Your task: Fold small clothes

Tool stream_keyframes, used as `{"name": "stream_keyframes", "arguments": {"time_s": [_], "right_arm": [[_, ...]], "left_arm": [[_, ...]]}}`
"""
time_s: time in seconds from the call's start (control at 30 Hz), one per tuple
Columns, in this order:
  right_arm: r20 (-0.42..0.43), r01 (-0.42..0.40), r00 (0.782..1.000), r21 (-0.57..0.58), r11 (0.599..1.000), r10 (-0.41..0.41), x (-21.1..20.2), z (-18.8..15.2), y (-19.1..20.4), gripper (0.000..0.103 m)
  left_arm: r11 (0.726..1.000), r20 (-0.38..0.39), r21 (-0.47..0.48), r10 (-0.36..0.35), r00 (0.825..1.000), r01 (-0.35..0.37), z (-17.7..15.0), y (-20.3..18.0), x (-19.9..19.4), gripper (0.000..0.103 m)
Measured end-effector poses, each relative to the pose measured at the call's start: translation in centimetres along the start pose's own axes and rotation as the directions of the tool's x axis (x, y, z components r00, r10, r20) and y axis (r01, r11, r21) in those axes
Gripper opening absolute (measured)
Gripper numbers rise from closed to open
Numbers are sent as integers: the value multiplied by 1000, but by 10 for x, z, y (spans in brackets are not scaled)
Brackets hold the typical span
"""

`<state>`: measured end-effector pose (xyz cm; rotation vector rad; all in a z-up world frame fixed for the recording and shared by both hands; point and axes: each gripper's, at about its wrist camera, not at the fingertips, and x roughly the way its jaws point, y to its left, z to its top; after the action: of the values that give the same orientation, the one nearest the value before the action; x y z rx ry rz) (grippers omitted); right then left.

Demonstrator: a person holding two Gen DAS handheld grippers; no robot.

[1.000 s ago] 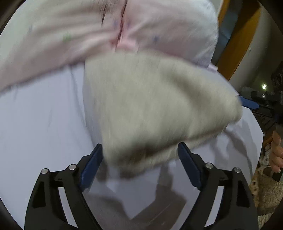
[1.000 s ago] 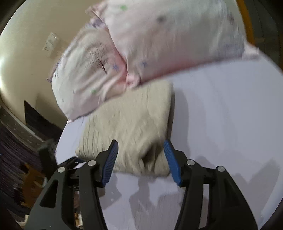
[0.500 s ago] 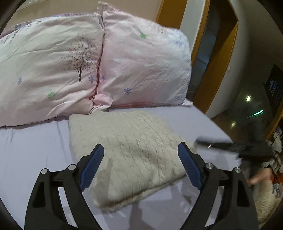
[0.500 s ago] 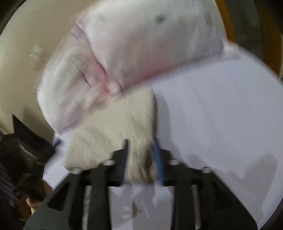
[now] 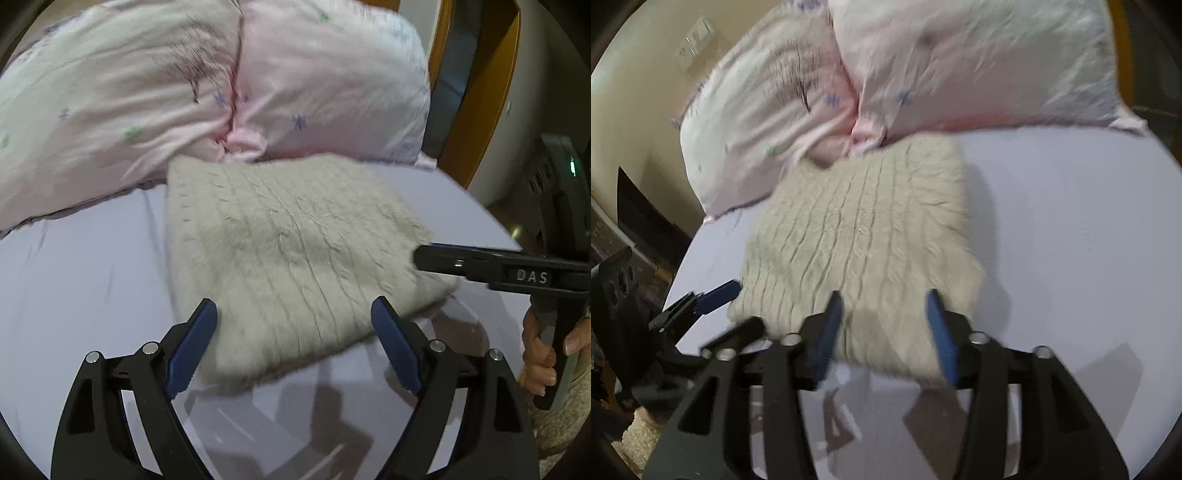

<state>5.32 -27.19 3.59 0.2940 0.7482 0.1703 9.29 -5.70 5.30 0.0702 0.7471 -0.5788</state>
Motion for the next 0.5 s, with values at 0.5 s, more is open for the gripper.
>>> {"name": "stream_keyframes", "arguments": {"time_s": [0.5], "right_arm": [[16,301,953,-169,939,-302,14,-55,24,101]], "left_arm": [[932,-169,-81,337,926,-354,-44,4,5,102]]}}
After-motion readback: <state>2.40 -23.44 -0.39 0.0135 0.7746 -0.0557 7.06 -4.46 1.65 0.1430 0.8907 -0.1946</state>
